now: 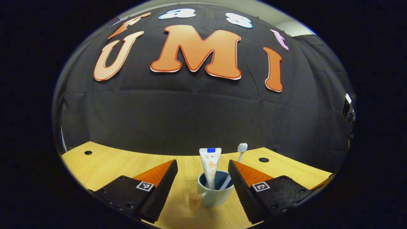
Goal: Put the toothbrush and toothpaste on the desktop into the cup, then pick up the cup and place it on the coaster on the desktop.
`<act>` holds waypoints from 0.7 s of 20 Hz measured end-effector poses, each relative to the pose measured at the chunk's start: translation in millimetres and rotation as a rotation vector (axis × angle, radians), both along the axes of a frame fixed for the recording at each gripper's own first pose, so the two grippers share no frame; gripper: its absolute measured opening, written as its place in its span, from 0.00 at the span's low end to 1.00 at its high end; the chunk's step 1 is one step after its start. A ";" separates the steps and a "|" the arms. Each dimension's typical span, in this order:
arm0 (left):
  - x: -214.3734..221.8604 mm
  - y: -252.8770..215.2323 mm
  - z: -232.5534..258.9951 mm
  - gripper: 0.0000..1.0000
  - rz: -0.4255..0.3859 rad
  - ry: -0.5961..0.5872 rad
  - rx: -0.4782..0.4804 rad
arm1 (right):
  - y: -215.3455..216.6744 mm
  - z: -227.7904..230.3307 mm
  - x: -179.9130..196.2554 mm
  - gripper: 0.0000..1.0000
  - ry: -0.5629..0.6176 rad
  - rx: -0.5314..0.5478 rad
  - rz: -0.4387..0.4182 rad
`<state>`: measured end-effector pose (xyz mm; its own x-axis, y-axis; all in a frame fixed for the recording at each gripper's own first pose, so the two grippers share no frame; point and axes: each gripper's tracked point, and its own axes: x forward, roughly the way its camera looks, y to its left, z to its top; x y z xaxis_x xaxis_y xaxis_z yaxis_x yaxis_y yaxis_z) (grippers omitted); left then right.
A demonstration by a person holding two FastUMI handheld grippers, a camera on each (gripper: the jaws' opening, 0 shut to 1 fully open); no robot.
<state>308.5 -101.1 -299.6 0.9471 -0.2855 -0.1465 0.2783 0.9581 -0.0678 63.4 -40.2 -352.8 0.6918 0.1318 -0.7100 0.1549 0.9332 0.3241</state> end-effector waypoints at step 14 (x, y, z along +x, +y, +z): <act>-85.7 125.7 107.4 0.97 0.128 0.030 0.098 | 85.0 62.3 74.4 0.64 -0.041 -0.002 0.102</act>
<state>222.8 24.6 -192.2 0.9695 -0.1459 -0.1969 0.1530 0.9880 0.0214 137.8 44.8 -290.4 0.7036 0.2017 -0.6813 0.0459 0.9440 0.3268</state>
